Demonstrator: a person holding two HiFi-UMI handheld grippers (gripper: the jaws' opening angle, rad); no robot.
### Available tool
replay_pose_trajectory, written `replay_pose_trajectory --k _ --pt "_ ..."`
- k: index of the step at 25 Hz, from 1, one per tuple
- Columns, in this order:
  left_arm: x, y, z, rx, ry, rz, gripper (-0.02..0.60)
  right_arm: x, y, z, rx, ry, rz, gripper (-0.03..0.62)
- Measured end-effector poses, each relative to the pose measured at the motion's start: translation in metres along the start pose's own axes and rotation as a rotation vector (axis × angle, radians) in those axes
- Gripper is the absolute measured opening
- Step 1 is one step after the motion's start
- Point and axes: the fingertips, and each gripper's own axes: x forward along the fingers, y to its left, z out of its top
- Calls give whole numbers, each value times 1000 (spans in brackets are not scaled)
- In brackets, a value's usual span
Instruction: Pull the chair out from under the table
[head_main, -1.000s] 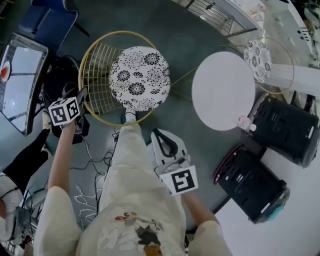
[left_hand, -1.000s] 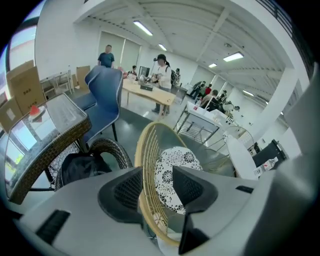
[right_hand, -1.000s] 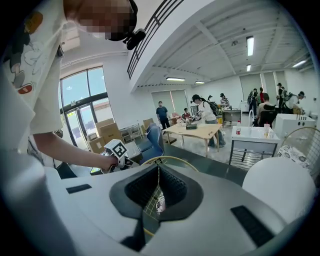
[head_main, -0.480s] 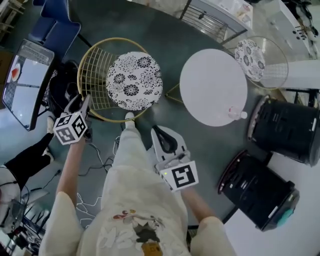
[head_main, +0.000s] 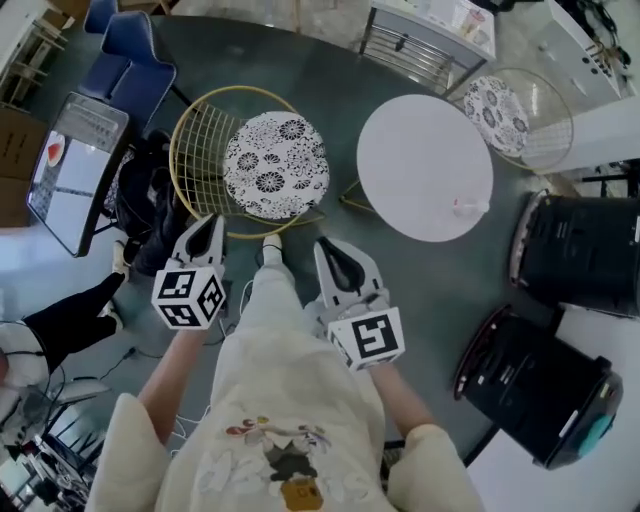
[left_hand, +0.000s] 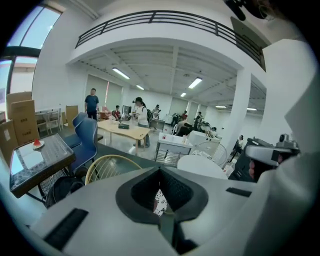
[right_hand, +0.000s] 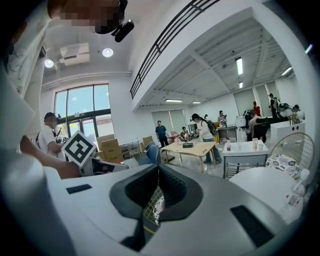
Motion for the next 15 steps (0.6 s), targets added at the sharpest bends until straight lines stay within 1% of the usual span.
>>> replay_pose_trajectory --k 3,6,8,12,15 --pt "-29 -35 3 32 -28 -25 9 -6 12 4 -4 -9 39 9" --pt "-58 -71 6 58 -58 -62 9 -10 28 10 34 -18 94 9" --pt "-74 -90 8 63 -82 -70 9 -11 40 15 38 -21 121 9" --pt "-97 -111 8 29 -119 -70 9 -17 62 23 -4 -23 143 9" --pt "-110 -119 8 0 -153 -64 9 -26 70 29 -40 -23 141 9"
